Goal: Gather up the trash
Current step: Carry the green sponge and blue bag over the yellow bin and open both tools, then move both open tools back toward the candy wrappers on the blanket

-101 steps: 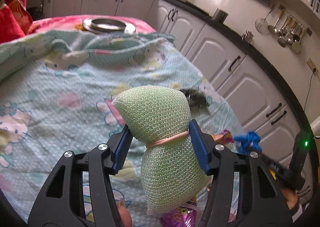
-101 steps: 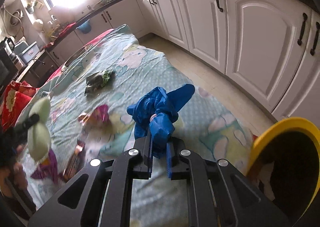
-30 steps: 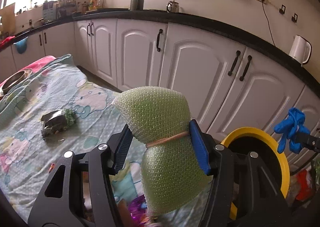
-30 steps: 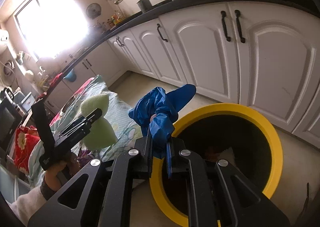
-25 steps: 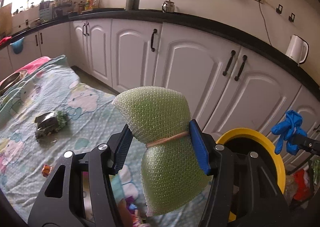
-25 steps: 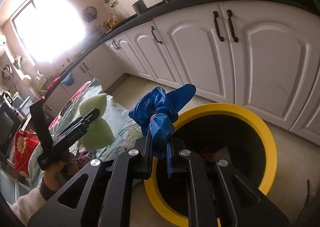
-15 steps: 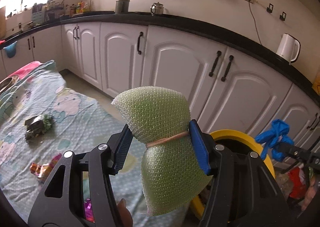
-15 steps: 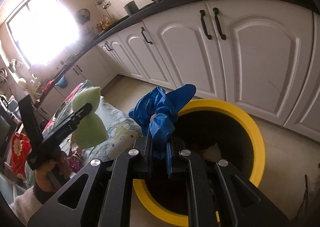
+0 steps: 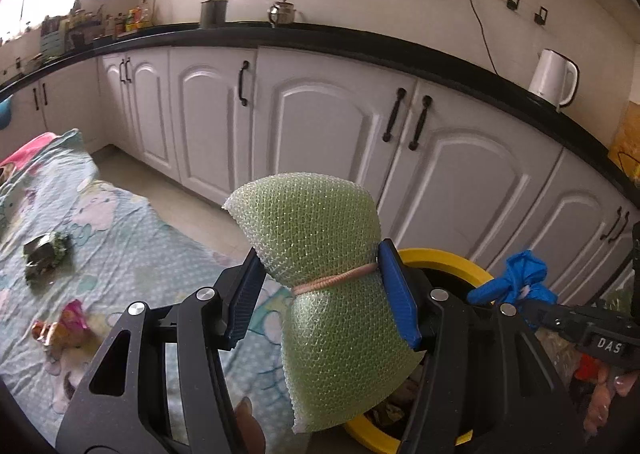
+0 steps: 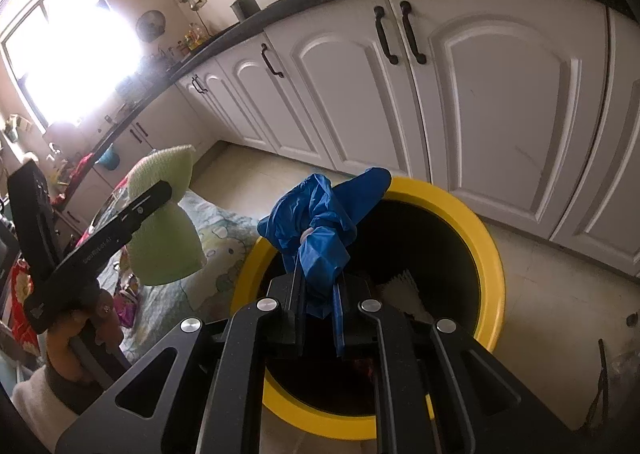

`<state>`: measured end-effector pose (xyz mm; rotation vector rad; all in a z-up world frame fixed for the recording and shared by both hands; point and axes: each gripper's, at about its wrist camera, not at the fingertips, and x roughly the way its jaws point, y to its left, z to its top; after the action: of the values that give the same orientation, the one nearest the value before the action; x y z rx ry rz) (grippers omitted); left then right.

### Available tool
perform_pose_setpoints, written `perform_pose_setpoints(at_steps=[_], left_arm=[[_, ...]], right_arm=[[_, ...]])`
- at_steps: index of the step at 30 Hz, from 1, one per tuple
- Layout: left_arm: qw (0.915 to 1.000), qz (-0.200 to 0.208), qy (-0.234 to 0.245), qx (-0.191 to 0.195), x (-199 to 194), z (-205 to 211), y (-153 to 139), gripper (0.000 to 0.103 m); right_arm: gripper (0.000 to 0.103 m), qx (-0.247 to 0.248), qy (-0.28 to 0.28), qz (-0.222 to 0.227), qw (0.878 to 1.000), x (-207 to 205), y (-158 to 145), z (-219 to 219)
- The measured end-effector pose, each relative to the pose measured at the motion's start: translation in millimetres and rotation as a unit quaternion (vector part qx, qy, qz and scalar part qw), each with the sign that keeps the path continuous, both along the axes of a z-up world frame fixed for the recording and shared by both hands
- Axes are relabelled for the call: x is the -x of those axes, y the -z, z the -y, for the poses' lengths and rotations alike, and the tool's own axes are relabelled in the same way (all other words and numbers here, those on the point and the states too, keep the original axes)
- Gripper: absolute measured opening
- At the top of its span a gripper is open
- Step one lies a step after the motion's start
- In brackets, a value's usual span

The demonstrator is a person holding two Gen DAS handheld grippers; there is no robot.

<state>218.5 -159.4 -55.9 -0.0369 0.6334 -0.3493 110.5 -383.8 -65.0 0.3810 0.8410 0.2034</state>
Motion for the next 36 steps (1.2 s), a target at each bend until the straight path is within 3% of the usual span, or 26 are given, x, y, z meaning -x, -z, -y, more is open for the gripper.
perform_pose_setpoints(at_steps=[24, 29, 32, 36], left_arm=[[0.9946, -0.042, 0.086, -0.039, 2.3, 72.4, 37.3, 0.053], [0.9937, -0.053, 0.092, -0.037, 1.5, 72.3, 39.2, 0.060], [0.9935, -0.064, 0.089, -0.030, 0.7, 66.0, 38.2, 0.075], [0.9947, -0.061, 0.081, -0.016, 3.4, 54.2, 29.2, 0.088]], right_arm=[[0.015, 0.027, 0.004, -0.071, 0.997, 17.1, 46.1, 13.7], [0.034, 0.024, 0.015, -0.069, 0.997, 16.0, 43.8, 18.7], [0.040, 0.022, 0.028, -0.063, 0.997, 17.2, 39.5, 24.0], [0.051, 0.026, 0.055, -0.050, 0.997, 20.2, 31.9, 31.6]])
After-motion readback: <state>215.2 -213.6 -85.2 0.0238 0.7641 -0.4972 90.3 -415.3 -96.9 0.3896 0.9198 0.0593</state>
